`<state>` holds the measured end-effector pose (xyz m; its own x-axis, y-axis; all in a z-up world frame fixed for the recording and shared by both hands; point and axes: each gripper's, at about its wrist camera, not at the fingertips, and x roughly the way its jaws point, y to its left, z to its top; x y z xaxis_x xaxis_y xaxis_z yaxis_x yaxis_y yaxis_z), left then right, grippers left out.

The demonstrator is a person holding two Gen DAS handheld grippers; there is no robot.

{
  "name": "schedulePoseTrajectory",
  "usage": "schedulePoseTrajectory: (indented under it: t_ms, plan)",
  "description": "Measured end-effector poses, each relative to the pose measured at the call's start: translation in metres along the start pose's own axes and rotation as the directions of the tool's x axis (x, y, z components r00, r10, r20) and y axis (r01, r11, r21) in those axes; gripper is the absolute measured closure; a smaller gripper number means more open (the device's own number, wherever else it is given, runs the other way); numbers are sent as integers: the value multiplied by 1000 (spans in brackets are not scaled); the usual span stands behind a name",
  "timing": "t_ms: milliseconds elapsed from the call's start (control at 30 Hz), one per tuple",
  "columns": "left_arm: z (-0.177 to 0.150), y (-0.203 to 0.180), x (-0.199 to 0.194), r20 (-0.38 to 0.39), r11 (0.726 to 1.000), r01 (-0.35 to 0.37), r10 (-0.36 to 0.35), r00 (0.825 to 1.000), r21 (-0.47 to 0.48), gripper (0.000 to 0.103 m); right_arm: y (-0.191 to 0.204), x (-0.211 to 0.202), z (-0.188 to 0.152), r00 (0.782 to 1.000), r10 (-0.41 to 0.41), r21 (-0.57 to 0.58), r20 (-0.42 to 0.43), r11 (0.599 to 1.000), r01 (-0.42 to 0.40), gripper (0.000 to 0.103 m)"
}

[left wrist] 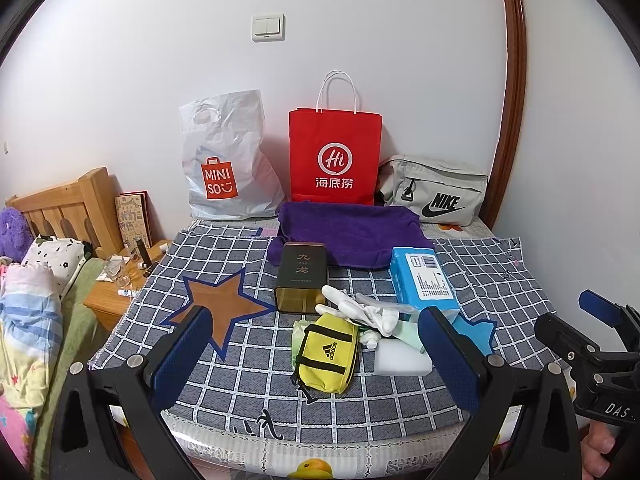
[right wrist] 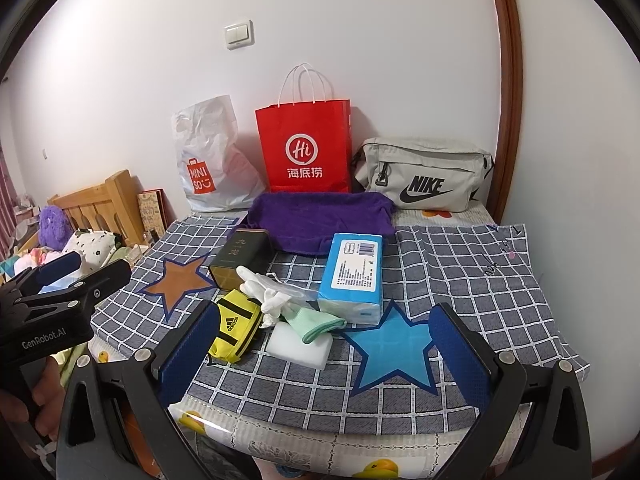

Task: Organize soft objects

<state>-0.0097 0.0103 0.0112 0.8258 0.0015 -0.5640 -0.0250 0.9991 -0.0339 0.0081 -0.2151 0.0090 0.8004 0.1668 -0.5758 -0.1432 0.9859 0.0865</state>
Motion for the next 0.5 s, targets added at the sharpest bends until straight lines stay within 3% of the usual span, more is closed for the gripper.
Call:
schedulePoseTrajectory:
  t_ms: [500]
  plan:
    - [0,-6,2,-1,1000,17,-17,1000,11,0,0,-1,0,1000,-4,-1,4,1000,4,1]
